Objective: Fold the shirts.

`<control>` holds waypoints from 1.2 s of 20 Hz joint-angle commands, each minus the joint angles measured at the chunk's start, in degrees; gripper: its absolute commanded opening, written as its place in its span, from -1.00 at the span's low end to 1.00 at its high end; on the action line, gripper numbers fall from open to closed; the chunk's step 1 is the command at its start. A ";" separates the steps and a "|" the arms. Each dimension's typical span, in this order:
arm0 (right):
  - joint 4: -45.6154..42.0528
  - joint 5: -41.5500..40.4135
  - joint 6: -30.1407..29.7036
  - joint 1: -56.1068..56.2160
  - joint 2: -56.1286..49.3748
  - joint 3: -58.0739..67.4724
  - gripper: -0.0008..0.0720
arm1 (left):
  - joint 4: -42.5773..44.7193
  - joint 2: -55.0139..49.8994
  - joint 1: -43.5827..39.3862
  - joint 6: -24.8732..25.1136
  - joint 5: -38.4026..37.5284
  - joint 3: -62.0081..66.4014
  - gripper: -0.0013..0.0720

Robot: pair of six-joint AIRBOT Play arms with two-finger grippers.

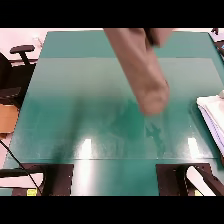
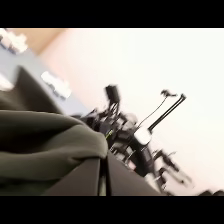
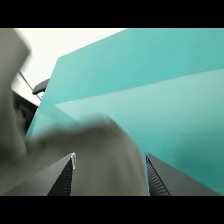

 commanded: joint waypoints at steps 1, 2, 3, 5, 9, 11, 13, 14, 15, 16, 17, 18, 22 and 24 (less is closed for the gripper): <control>-3.32 0.20 0.02 -0.22 0.74 0.02 0.42 | 24.09 -0.04 0.00 -3.67 -12.50 -5.03 -0.89; -4.96 0.83 0.02 0.87 0.24 0.02 0.43 | 33.42 -0.11 -0.33 -3.56 -16.06 -8.41 -0.89; -6.99 1.38 0.04 1.60 -0.55 0.02 0.43 | 41.53 -0.22 -0.55 -2.54 -18.43 -12.07 -0.89; -10.97 3.13 0.04 4.33 -3.19 0.00 0.43 | 52.96 -0.22 -0.55 1.33 -18.75 -20.09 -0.89; -17.62 6.67 0.02 11.63 -10.51 -1.18 0.43 | 64.28 -0.24 -0.55 3.04 -9.60 -38.36 -0.89; -17.68 6.08 0.11 14.67 -13.64 -6.01 0.43 | 65.83 -0.22 -0.55 3.02 -5.86 -44.85 -0.89; -17.59 4.85 0.46 18.14 -15.63 -13.18 0.43 | 65.88 -0.22 -0.55 3.04 -5.18 -47.65 -0.89; -17.33 2.40 1.14 20.17 -16.11 -16.74 0.49 | 66.20 -0.22 -0.55 3.04 -5.11 -47.80 -0.89; -17.20 -1.86 4.17 22.88 -16.17 -20.37 0.84 | 66.45 -0.15 -0.55 3.04 -4.94 -47.76 -0.89; -17.20 -6.05 5.84 25.83 -15.93 -23.10 1.00 | 66.58 -0.15 -0.55 3.04 -4.87 -47.74 -0.89; -17.18 -10.51 6.40 29.31 -15.58 -25.51 1.00 | 66.75 -0.15 -0.55 3.06 -4.85 -47.74 -0.89; -16.98 -14.40 8.02 32.54 -15.61 -27.10 1.00 | 66.88 -0.15 -0.55 3.06 -4.90 -47.74 -0.89; -8.37 -20.63 5.60 41.51 -20.68 -27.91 0.93 | 66.88 -0.15 -0.55 3.06 -5.18 -47.74 -0.89; -6.43 -21.40 3.85 44.17 -24.30 -25.77 0.93 | 66.88 -0.15 -0.55 3.06 -5.31 -47.74 -0.89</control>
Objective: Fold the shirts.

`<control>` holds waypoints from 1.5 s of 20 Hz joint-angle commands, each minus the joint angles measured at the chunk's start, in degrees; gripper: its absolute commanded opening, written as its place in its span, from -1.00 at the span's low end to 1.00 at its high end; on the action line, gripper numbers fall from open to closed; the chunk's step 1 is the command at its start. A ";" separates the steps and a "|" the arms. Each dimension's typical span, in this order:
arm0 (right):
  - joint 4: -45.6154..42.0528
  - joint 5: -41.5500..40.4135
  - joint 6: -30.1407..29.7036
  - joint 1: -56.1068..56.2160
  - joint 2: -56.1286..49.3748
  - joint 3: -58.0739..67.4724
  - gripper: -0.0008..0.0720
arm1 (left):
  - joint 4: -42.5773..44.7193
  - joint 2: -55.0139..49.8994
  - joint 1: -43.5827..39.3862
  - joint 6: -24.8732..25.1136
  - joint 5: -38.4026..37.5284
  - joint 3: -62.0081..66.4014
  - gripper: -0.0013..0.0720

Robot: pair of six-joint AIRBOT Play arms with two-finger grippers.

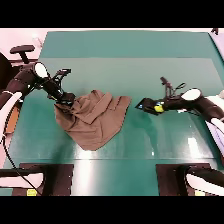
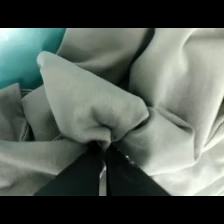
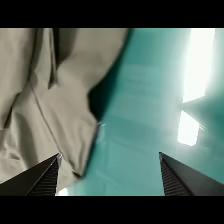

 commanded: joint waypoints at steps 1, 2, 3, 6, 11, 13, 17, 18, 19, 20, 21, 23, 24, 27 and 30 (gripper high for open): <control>4.26 -4.87 -1.75 5.90 -5.44 1.79 0.93 | 0.28 0.02 0.04 0.00 -0.20 -0.17 -0.89; 4.28 -5.46 -1.75 6.56 -6.78 2.97 0.93 | 0.26 0.02 0.04 0.02 -0.33 -0.17 -0.89; 4.48 -5.84 -1.81 6.93 -8.15 4.20 0.89 | 0.26 0.02 0.04 0.02 -0.33 -0.17 -0.89; 10.95 -7.21 -6.21 7.37 -12.48 6.67 0.80 | 0.20 0.02 0.04 0.00 -0.28 -0.17 -0.89; 20.04 -6.99 -9.66 7.93 -17.88 9.27 0.71 | 0.17 0.02 0.04 0.00 -1.07 -0.17 -0.89; 20.52 -6.47 -9.57 7.93 -18.95 9.70 0.70 | 0.17 0.02 0.04 0.00 -1.40 -0.17 -0.89; 20.41 -6.40 -9.55 7.91 -18.95 9.60 -0.24 | -0.02 0.02 0.04 -0.02 -1.40 -0.17 -0.89; 20.52 -6.25 -9.55 7.93 -18.95 9.62 -0.98 | -0.17 0.02 0.04 -0.02 -1.46 -0.17 -0.89; 20.57 -5.84 -9.51 7.93 -18.93 9.68 -0.95 | -0.55 0.02 0.04 0.00 -1.66 -0.17 -0.89; 20.63 -5.09 -9.51 7.93 -18.88 9.73 -0.95 | -1.22 0.15 0.04 0.00 -1.81 -0.17 -0.89; 20.59 -3.96 -9.73 7.89 -18.58 10.01 -0.95 | -1.92 0.57 0.04 0.02 -2.12 -0.07 -0.89; 20.48 -2.36 -11.06 7.72 -16.26 11.96 -0.96 | -1.84 2.21 0.04 0.74 -3.23 1.42 -0.89; 20.46 -2.60 -11.23 7.37 -14.14 13.25 -0.96 | -1.68 3.63 0.04 2.40 -3.04 2.95 -0.89; 20.46 -2.78 -11.21 4.74 -6.38 19.89 -0.96 | -1.42 8.22 0.07 4.04 -1.22 9.81 -0.89; 19.52 -2.32 -11.19 1.09 1.09 27.15 -0.96 | -1.33 12.41 0.07 3.74 -0.26 20.04 -0.89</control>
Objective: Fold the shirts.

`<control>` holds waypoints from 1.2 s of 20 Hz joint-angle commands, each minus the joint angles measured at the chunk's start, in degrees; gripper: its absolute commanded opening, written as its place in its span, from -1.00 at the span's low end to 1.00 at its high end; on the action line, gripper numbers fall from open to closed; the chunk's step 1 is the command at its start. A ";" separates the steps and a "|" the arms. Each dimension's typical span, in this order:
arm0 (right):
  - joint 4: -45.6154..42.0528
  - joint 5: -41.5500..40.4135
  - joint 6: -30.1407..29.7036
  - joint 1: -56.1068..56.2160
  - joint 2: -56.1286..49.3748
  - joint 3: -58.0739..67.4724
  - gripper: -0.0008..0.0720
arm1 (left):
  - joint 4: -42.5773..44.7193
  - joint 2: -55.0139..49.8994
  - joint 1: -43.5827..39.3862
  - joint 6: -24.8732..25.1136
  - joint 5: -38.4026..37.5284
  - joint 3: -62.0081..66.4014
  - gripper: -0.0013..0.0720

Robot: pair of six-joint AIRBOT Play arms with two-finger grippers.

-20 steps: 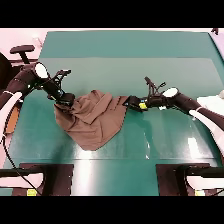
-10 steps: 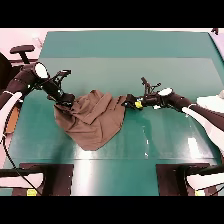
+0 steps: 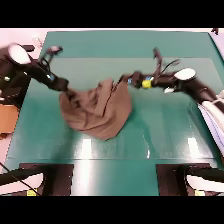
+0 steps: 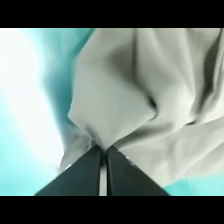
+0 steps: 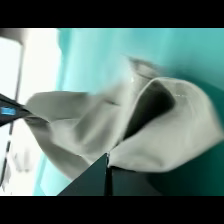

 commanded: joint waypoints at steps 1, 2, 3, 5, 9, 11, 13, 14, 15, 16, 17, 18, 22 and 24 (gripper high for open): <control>-1.79 0.79 0.04 -4.22 8.57 7.76 -0.96 | 0.57 5.01 0.07 -0.42 1.66 11.08 -0.89; -2.69 1.57 0.02 -5.97 11.08 9.53 -0.96 | 1.49 6.27 0.07 -1.25 2.05 14.56 -0.89; -3.61 2.86 0.11 -7.96 13.29 11.10 -0.96 | 3.08 7.67 0.07 -2.34 2.12 17.62 -0.89; -3.98 6.88 0.79 -12.98 17.86 13.64 -0.96 | 7.06 10.12 0.07 -3.65 0.98 22.77 -0.89; -4.57 12.00 2.93 -23.98 27.39 16.35 -0.96 | 7.76 16.20 0.04 -4.81 -0.66 24.85 -0.89; -4.39 13.20 3.56 -28.96 31.58 16.87 -0.96 | 7.76 19.37 0.04 -4.76 -0.55 24.87 -0.89; -4.42 14.80 3.96 -33.42 35.10 16.87 -0.96 | 7.69 21.57 0.04 -4.24 -0.11 24.98 -0.89; -4.44 15.91 3.93 -35.12 36.20 16.87 -0.96 | 7.54 22.34 0.04 -4.26 0.04 25.07 -0.89; -4.46 17.00 3.93 -36.39 36.83 16.87 -0.96 | 7.39 22.99 0.04 -4.28 -0.31 25.33 -0.89; -4.48 17.70 3.96 -37.07 37.00 16.85 -0.96 | 7.32 23.04 0.04 -4.33 -0.59 25.33 -0.89; -4.72 18.25 3.93 -37.64 36.92 16.83 -0.96 | 7.34 23.02 0.04 -4.35 -1.05 25.31 -0.89; -5.09 18.43 3.93 -38.23 36.44 16.48 -0.96 | 7.34 22.73 0.04 -4.37 -1.51 24.98 -0.89; -4.96 21.22 3.02 -38.29 32.76 10.64 -0.96 | 7.04 22.43 0.04 -4.59 -3.30 16.59 -0.89; -6.60 21.35 0.87 -36.61 30.95 4.55 -0.96 | 5.64 22.43 0.04 -4.57 -1.92 7.54 -0.89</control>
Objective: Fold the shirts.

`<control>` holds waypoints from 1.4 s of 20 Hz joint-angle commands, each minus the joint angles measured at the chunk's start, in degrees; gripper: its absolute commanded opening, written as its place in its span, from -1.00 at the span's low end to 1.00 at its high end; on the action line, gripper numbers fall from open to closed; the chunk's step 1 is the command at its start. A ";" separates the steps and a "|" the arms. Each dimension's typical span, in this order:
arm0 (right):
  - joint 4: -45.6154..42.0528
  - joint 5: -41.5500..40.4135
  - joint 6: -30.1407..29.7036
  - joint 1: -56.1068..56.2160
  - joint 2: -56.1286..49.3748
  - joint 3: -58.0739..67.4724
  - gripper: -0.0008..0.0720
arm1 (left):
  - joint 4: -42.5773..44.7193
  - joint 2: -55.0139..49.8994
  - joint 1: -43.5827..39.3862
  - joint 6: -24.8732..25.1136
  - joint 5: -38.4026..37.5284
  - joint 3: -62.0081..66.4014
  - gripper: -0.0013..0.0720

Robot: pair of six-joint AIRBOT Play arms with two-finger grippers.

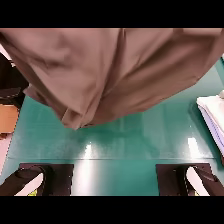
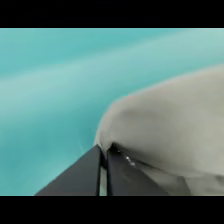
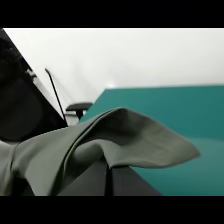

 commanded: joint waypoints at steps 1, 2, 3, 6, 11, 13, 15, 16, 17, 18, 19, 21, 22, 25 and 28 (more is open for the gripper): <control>-3.56 1.36 -2.01 1.81 -2.71 -9.25 -0.96 | -2.93 0.11 0.02 -0.04 2.58 -14.32 -0.89; -5.14 0.70 -2.03 3.02 -3.72 -12.83 -0.96 | -4.63 0.11 0.02 0.02 5.33 -20.17 -0.89; -5.68 -0.31 -2.91 4.63 -4.98 -16.50 -0.96 | -6.99 0.11 0.02 0.13 9.46 -26.82 -0.89; -5.60 -5.99 -5.33 9.31 -10.51 -24.57 -0.96 | -11.34 0.11 0.02 0.15 27.19 -45.05 -0.89; -5.60 -16.20 -8.59 14.88 -21.86 -31.06 -0.96 | -12.85 0.11 0.02 0.15 43.25 -64.13 -0.88; -5.60 -16.28 -8.63 14.97 -24.87 -31.74 -0.95 | -12.85 0.11 0.02 0.17 41.53 -66.14 -0.88; -5.62 -15.19 -8.72 14.97 -26.18 -31.74 -0.95 | -12.90 0.13 0.02 0.17 39.98 -66.01 -0.88; -5.62 -14.82 -9.03 14.97 -26.10 -31.74 -0.95 | -12.94 0.13 0.02 0.17 39.28 -65.96 -0.88; -5.55 -14.45 -9.09 14.97 -25.70 -31.67 -0.95 | -12.96 0.13 0.02 0.15 38.64 -65.79 -0.40; -5.66 -14.69 -9.11 14.91 -24.74 -31.67 -0.86 | -12.96 0.13 0.02 0.13 37.70 -65.20 0.53; -5.62 -15.12 -9.11 14.47 -23.08 -31.67 -0.30 | -12.94 0.13 0.02 0.09 36.20 -63.80 0.89; -5.64 -15.52 -9.11 11.89 -18.47 -31.67 0.25 | -12.85 0.13 0.02 0.15 31.80 -58.69 0.90; -5.70 -15.43 -9.11 9.57 -15.67 -31.69 0.26 | -12.90 0.13 0.02 0.13 29.44 -55.10 0.90; -6.36 -15.39 -9.09 1.22 -8.26 -31.69 0.26 | -16.59 0.13 0.02 -0.13 24.52 -44.89 1.00; -7.02 -14.64 -9.07 -6.56 -3.50 -31.74 0.26 | -35.80 -1.62 0.00 -1.81 23.45 -41.64 0.97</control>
